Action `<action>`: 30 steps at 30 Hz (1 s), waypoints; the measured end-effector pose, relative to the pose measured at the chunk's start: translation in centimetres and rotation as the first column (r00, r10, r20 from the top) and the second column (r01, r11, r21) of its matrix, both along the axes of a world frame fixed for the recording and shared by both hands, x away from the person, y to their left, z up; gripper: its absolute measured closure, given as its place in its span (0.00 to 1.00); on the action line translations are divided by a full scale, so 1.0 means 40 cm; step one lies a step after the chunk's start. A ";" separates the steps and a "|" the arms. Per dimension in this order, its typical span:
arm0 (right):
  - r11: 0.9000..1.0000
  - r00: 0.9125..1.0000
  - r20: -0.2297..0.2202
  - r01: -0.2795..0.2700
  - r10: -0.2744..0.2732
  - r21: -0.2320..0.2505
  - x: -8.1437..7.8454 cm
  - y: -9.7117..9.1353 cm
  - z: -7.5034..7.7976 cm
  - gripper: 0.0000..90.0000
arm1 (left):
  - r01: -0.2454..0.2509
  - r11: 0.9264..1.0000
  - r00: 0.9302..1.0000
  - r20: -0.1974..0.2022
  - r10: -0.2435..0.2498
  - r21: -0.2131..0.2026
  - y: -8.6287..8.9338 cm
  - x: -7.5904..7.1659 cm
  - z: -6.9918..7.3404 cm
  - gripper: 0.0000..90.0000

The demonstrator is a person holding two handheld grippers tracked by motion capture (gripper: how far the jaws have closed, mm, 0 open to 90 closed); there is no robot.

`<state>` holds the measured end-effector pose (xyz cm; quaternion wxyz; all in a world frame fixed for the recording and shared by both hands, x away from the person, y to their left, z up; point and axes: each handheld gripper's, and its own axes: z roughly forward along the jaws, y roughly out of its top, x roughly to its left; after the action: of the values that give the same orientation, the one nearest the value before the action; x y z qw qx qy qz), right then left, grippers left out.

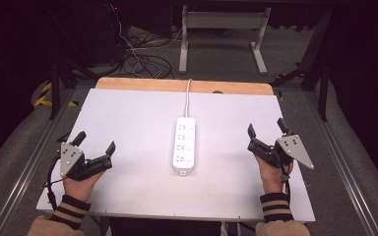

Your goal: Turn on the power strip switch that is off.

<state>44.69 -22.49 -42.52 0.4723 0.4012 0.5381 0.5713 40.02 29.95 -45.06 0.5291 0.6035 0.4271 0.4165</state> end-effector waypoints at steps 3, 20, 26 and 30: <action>1.000 1.000 0.001 -0.001 0.001 0.002 0.000 -0.002 0.000 0.08 | 0.000 1.000 1.000 -0.001 0.000 -0.001 0.000 0.000 0.000 0.00; 1.000 1.000 -0.009 -0.001 0.001 0.005 0.001 -0.004 -0.002 0.08 | -0.001 1.000 1.000 -0.001 0.001 -0.002 0.000 0.000 0.000 0.00; 1.000 1.000 -0.010 -0.003 0.003 0.003 0.000 -0.002 -0.003 0.08 | -0.001 1.000 1.000 -0.001 0.001 -0.006 0.000 0.000 0.000 0.00; 1.000 1.000 -0.011 -0.005 0.006 0.004 0.000 -0.002 -0.002 0.08 | -0.002 1.000 1.000 0.001 0.002 -0.005 0.001 0.000 0.001 0.00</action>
<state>44.68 -22.58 -42.61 0.4668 0.4040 0.5407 0.5714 40.01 29.97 -45.04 0.5304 0.6015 0.4283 0.4164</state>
